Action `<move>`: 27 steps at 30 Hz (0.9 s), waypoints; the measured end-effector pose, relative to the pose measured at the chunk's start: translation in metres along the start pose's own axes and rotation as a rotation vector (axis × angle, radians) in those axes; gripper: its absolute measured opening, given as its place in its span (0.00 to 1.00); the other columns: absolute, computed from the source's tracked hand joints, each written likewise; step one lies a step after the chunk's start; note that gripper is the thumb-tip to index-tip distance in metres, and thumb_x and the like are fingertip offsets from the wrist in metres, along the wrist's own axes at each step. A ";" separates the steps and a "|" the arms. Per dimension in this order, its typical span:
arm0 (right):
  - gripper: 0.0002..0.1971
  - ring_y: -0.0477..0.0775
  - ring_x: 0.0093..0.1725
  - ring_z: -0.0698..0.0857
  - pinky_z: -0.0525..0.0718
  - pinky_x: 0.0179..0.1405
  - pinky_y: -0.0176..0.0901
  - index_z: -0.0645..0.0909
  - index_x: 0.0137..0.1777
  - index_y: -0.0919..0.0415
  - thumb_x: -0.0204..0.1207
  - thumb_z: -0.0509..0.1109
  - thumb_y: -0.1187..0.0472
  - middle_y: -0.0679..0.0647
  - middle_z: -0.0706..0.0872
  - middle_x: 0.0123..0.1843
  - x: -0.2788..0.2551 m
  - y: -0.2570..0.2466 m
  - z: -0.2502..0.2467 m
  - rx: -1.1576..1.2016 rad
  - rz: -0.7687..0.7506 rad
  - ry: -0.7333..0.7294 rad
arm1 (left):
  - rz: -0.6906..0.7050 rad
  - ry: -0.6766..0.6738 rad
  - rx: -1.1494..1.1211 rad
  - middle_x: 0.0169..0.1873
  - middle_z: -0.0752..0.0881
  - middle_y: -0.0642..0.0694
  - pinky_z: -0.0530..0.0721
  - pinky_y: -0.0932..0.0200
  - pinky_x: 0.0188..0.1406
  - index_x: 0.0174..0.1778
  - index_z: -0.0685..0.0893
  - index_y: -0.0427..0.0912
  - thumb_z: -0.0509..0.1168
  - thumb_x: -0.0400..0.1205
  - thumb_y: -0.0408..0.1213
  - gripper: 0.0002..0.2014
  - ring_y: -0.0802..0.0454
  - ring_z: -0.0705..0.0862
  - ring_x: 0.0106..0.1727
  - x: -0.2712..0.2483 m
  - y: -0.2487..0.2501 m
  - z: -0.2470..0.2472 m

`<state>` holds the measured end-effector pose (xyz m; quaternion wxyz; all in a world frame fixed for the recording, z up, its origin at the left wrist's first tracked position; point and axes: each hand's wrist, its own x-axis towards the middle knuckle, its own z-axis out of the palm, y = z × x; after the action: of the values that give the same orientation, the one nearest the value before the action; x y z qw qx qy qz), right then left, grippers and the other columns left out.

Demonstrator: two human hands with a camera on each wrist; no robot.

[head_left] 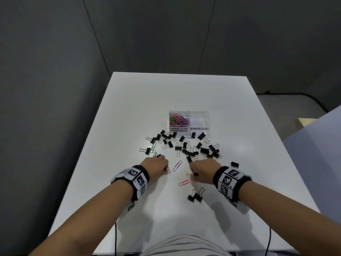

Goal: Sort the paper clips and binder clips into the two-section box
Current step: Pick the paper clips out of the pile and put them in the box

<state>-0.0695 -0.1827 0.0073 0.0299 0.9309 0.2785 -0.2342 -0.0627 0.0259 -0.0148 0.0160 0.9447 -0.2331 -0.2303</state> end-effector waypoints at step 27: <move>0.09 0.56 0.44 0.79 0.74 0.43 0.45 0.72 0.56 0.61 0.84 0.52 0.63 0.60 0.83 0.52 0.010 -0.030 -0.004 0.208 0.029 -0.105 | -0.359 0.226 -0.318 0.54 0.86 0.40 0.73 0.56 0.47 0.62 0.74 0.41 0.52 0.85 0.37 0.12 0.41 0.83 0.54 -0.009 -0.053 -0.014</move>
<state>-0.0764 -0.1520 0.0080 -0.0489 0.9194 0.2373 -0.3099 -0.0405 0.0759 -0.0063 0.1491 0.9762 -0.0191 -0.1560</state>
